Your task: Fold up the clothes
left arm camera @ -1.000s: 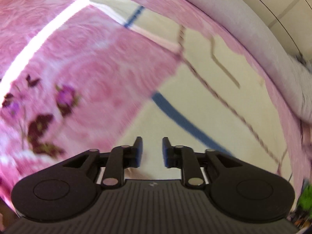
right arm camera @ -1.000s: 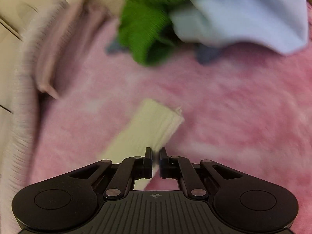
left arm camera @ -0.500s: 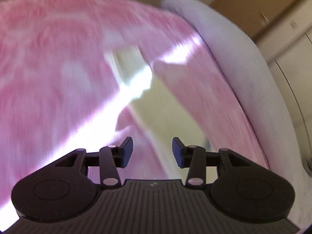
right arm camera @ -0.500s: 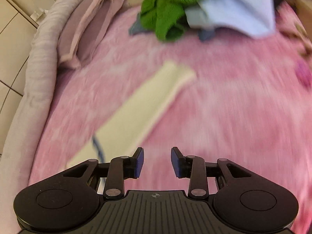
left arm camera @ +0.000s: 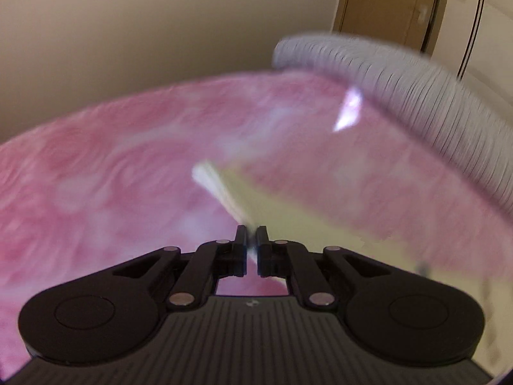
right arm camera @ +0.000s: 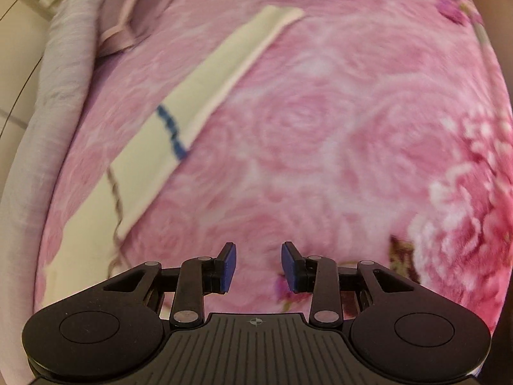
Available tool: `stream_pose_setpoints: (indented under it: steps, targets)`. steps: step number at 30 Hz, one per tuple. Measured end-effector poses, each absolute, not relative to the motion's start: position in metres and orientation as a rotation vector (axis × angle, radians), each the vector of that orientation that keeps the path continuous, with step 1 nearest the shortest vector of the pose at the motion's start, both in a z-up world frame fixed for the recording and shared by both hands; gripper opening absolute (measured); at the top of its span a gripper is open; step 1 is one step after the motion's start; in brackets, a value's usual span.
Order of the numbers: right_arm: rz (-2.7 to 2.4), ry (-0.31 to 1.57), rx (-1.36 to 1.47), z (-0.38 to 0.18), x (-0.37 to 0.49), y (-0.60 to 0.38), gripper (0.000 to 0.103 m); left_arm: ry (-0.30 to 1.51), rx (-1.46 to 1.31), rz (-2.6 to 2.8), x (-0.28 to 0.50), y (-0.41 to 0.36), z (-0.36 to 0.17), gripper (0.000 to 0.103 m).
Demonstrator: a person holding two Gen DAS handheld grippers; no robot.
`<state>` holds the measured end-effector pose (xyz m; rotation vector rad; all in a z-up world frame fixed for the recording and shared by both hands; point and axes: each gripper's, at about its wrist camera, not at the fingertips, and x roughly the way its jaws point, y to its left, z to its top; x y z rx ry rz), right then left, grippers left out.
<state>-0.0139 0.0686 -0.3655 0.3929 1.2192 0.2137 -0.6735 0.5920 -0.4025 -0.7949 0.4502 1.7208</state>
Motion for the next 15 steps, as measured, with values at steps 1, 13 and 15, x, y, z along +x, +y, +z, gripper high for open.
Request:
stream_pose_setpoints:
  steps: [1,13,15]
  targets:
    - [0.233,1.221,0.361,-0.366,-0.017,0.073,0.035,0.521,-0.808,1.757,-0.676,0.589,-0.414,0.002]
    - [0.589,1.244,-0.018,-0.364,-0.07,0.096,0.068,0.601,-1.089,0.979,-0.605,0.445,-0.38,0.034]
    - [0.662,1.249,-0.087,-0.366,-0.084,0.083,0.068,0.639,-1.156,0.829,-0.585,0.401,-0.385,0.034]
